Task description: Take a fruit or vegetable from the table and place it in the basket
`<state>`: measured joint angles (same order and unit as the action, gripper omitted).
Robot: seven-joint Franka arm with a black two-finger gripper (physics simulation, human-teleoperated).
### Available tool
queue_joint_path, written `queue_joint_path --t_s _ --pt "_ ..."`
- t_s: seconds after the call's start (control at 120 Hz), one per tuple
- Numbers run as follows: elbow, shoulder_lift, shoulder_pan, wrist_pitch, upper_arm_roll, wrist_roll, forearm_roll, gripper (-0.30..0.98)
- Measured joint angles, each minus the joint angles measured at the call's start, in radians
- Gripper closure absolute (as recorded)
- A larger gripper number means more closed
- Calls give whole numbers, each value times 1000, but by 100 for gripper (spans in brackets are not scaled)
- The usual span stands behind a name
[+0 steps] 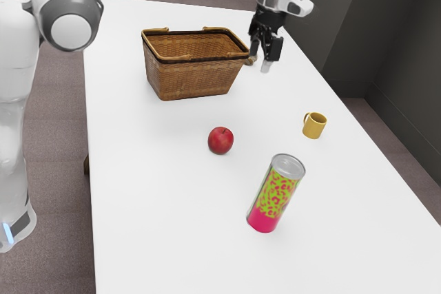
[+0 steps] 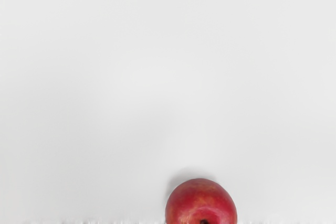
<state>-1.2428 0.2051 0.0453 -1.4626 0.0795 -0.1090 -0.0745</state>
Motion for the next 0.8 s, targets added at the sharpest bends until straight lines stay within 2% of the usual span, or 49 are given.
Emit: queue_joint_path --t_s 0.058,0.158,0.275,0.375,0.492,0.65,0.8 --pt "-32 -32 -2 -5 -8 -9 7 0" --pt "-357 -260 -15 -92 -16 -22 33 0" --pt "-502 -333 -5 -164 -29 -40 54 0" --pt "-579 -338 -3 -228 -62 -54 67 0" --pt "-601 -310 -17 -294 -122 -66 74 0" --pt "-604 -195 -15 -363 -129 -80 80 0" --pt "-605 -156 -8 -396 -127 -91 93 0"
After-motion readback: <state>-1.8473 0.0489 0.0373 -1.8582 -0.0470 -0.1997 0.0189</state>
